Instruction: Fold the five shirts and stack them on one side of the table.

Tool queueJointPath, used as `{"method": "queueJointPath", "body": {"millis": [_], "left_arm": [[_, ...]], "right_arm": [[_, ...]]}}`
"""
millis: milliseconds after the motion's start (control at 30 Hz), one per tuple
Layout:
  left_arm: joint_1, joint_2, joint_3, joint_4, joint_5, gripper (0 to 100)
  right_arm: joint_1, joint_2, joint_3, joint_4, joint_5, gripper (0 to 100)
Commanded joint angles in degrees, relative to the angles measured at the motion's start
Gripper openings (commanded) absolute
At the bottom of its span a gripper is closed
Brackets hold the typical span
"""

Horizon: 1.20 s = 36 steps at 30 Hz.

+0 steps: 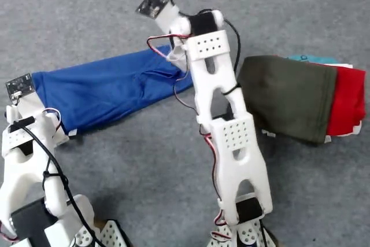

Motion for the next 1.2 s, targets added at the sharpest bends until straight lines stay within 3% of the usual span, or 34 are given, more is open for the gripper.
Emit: {"method": "queueJointPath", "body": {"millis": [0, 167, 400, 633, 733, 867, 1067, 1167], "left_arm": [[-0.04, -1.58, -0.13, -0.62, 0.44, 3], [-0.04, -1.67, -0.13, -0.62, 0.44, 3], [-0.04, -1.67, -0.13, -0.62, 0.35, 3], [-0.04, -1.76, -0.13, -0.62, 0.35, 3], [0.04, -2.11, -0.4, -0.26, 0.62, 3], [-0.66, -3.16, -3.56, 3.25, 0.35, 3], [-0.84, -8.79, -29.93, 33.41, -5.63, 4], [-2.24, -8.44, -45.32, 44.22, -6.07, 15]], "right_arm": [[-1.58, -4.18, 10.59, -2.55, -0.7, 1.5], [-0.62, -0.4, 13.32, -13.8, -0.79, 1.5], [-0.79, 5.49, 3.91, -25.67, -0.79, 1.5], [-0.44, 16.75, -2.86, -45.8, -0.44, 1.5], [0.26, 17.45, -9.27, -40.88, -0.79, 1.5], [0.79, 15.6, -23.34, -26.81, -0.62, 1.5], [0.88, 6.99, -25.27, -8.7, -0.35, 1.5], [1.85, 3.38, -26.15, -2.9, -0.35, 1.5]]}}
